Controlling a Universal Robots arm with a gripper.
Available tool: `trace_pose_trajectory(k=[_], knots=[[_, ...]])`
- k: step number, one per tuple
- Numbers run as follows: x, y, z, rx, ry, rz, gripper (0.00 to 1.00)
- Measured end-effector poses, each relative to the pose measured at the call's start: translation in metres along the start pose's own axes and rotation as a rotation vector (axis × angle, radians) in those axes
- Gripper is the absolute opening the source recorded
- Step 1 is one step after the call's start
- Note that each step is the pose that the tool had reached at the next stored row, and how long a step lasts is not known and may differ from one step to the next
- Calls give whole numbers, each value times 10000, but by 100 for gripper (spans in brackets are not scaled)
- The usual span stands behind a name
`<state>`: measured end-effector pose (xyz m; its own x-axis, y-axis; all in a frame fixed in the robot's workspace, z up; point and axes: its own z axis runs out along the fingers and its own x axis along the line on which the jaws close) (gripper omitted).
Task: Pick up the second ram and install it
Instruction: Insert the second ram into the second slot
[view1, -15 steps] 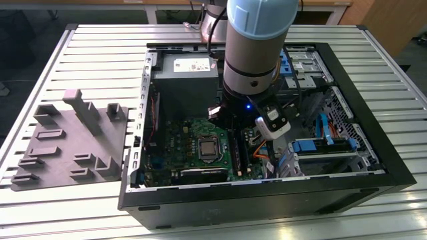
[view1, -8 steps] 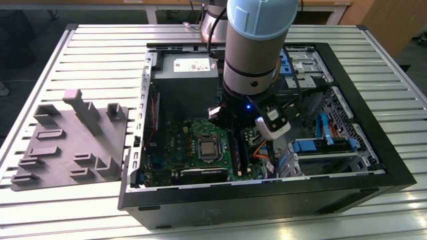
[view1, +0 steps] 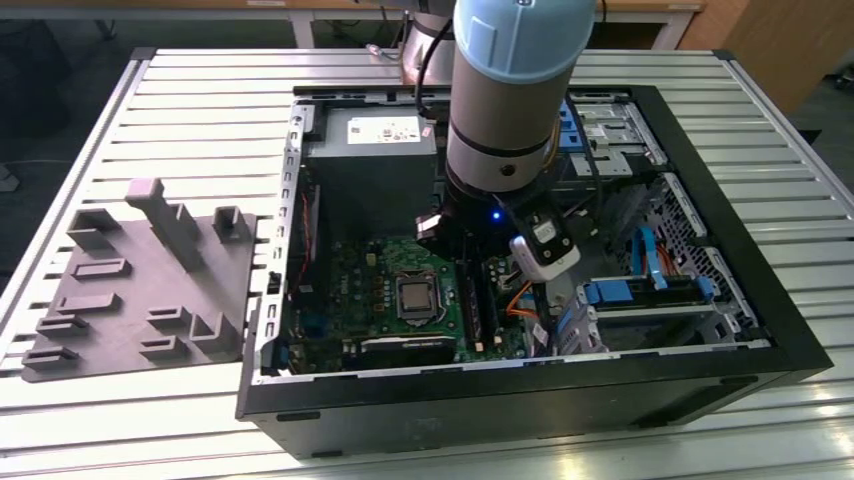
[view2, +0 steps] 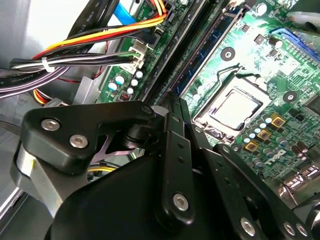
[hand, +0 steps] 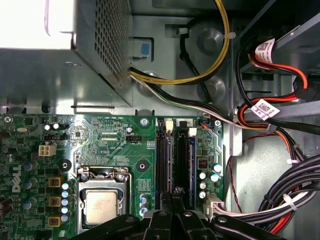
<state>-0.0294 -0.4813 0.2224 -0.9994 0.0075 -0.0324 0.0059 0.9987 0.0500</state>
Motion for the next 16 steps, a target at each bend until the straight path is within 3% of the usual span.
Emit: trace_pose_trajectory(k=[16], knots=[[1,-1,25,-4,-1,1,12]])
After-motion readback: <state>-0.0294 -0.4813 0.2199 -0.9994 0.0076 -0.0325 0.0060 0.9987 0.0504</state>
